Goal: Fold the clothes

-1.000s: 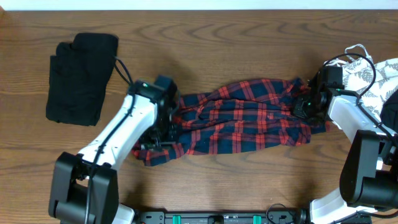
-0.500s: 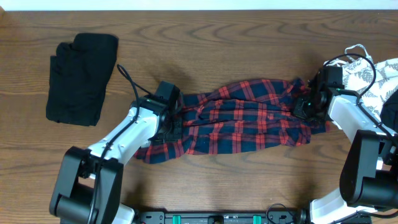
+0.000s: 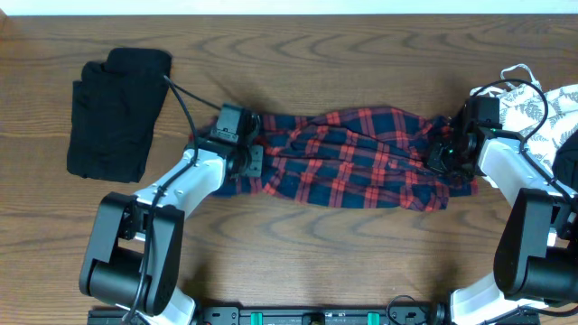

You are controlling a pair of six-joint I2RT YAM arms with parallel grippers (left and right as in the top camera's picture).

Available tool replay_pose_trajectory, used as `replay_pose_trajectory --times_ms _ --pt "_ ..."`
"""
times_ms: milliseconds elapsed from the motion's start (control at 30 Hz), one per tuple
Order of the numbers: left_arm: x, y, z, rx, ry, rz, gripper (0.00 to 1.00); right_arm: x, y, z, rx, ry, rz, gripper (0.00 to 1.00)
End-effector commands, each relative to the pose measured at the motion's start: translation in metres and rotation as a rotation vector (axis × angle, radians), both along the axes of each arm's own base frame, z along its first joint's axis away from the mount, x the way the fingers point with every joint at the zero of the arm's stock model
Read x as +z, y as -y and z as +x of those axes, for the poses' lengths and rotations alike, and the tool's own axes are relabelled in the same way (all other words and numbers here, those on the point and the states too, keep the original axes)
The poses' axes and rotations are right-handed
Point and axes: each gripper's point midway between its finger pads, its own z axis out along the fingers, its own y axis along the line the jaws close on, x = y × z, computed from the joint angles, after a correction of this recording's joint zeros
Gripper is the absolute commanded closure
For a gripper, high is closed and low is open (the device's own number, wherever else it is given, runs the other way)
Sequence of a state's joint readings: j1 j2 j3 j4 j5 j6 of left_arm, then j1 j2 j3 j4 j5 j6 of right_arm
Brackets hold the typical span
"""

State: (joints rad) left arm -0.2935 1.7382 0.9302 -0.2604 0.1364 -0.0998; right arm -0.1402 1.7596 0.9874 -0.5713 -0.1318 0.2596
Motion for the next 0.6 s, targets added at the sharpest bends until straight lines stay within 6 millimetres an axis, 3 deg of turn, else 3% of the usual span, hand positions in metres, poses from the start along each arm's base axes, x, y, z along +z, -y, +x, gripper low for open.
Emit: replay_pose_trajectory --times_ms 0,267,467,567 --pt "0.009 -0.007 0.024 -0.025 0.092 0.042 0.79 -0.020 0.005 -0.018 -0.031 -0.082 -0.007 0.97" --pt "0.015 -0.015 0.036 0.007 0.147 0.086 0.81 -0.014 0.009 0.012 -0.031 0.042 -0.023 0.93" --pt "0.018 -0.015 0.035 0.006 0.149 0.084 0.81 -0.012 0.009 0.016 -0.026 0.063 -0.023 0.91" --pt "0.035 -0.015 0.037 0.009 0.187 0.073 0.71 -0.012 0.009 0.018 -0.011 0.070 -0.028 0.91"
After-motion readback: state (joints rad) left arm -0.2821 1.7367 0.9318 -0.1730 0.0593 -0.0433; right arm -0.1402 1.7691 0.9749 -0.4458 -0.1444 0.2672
